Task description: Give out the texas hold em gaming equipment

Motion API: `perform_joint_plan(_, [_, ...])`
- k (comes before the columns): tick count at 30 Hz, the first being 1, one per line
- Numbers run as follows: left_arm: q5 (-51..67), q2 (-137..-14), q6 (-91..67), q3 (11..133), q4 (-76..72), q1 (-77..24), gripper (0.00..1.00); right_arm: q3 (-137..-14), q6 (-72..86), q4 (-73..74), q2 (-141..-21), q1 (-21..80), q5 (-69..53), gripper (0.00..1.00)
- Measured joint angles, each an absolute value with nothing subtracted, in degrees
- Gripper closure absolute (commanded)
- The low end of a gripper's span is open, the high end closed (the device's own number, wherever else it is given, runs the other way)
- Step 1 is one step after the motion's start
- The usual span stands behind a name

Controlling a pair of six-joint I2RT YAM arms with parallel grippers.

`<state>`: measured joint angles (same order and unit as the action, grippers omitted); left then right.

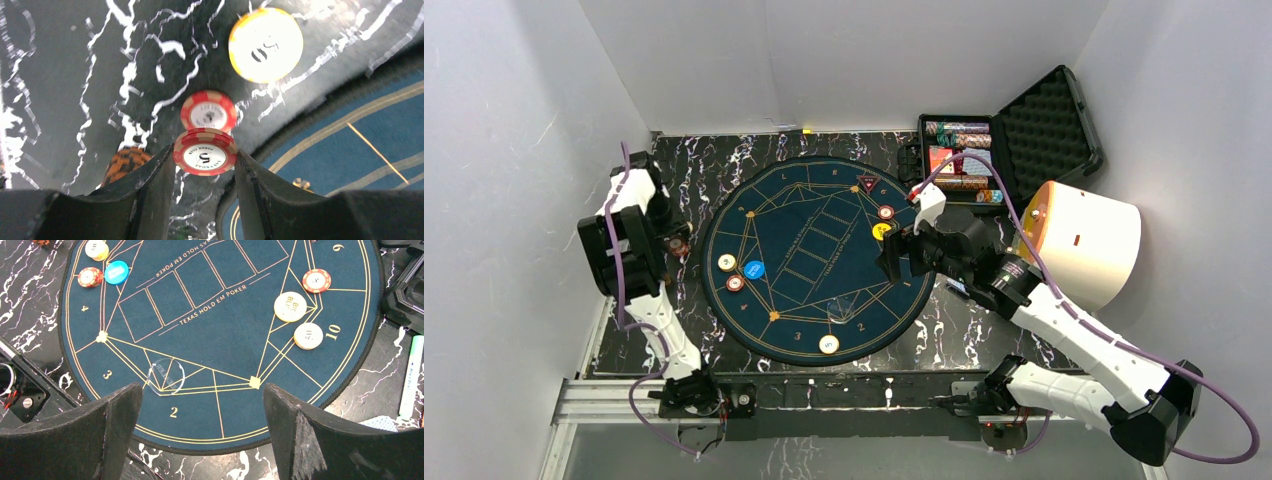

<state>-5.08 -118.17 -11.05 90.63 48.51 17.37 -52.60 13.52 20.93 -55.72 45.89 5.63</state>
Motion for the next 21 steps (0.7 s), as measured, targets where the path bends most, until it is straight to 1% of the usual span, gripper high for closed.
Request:
perform_joint_plan(3, [-5.21, -111.22, -11.57, 89.8, 50.41, 15.44, 0.75, -52.6, 13.54, 20.95, -55.07, 45.89, 5.61, 0.02])
perform_joint_plan(4, [-5.21, -110.59, -11.62, 89.76, 50.59, 15.09, 0.75, -52.62, 13.52, 20.93, -54.92, 45.89, 5.61, 0.02])
perform_joint_plan(7, [-5.58, -104.44, -13.43, 87.64, 51.35, 9.08, 0.75, -52.62, 13.54, 20.97, -54.13, 45.89, 5.63, 0.02])
perform_joint_plan(12, [-5.15, -96.57, -19.09, 80.62, 51.66, -8.73, 0.75, -52.62, 13.54, 21.28, -52.75, 45.89, 5.8, 0.02])
perform_joint_plan(13, [-4.99, -95.46, -21.12, 78.43, 51.72, -13.54, 0.75, -52.62, 13.54, 21.45, -52.47, 45.89, 5.82, 0.02])
perform_joint_plan(17, [-5.3, -94.96, -28.38, 74.67, 53.08, -27.14, 0.75, -52.62, 13.58, 22.76, -51.11, 45.89, 6.07, 0.02])
perform_joint_plan(21, [-6.22, -95.9, -36.49, 75.48, 53.23, -41.45, 0.75, -53.06, 13.74, 24.43, -49.6, 45.89, 7.16, 0.02])
